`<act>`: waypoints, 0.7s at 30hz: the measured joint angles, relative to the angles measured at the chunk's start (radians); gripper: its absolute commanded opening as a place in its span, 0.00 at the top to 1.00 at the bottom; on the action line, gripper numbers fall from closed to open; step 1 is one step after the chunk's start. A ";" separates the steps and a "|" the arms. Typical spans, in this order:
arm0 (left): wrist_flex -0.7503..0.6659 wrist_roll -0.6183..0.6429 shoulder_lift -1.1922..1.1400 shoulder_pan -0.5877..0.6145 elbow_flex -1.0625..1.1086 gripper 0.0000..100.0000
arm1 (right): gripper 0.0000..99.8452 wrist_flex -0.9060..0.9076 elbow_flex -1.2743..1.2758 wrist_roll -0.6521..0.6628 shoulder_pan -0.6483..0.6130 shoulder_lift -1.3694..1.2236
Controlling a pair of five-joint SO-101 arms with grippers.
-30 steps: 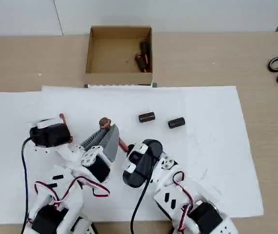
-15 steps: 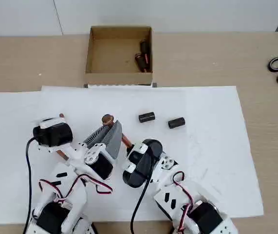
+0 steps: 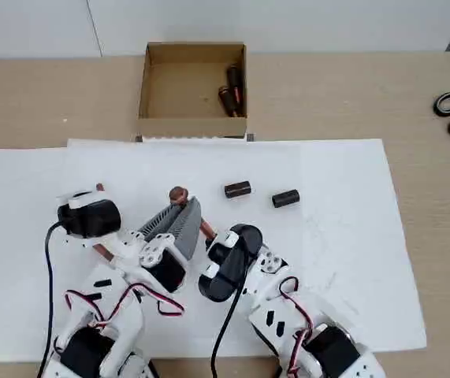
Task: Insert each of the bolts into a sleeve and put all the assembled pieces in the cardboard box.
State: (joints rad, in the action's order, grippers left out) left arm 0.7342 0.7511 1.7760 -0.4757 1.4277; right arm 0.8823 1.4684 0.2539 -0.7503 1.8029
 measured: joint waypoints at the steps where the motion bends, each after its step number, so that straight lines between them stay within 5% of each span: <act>1: 0.009 -0.002 0.000 -0.012 0.002 0.99 | 1.00 0.000 0.000 0.000 0.000 0.000; 21: 0.196 -0.153 0.011 -0.055 -0.014 0.99 | 1.00 0.000 0.017 0.000 -0.005 -0.002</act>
State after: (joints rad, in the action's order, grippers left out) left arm 0.9306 0.5976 1.7868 -0.5309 1.4139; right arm 0.8823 1.4853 0.2539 -0.7549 1.8013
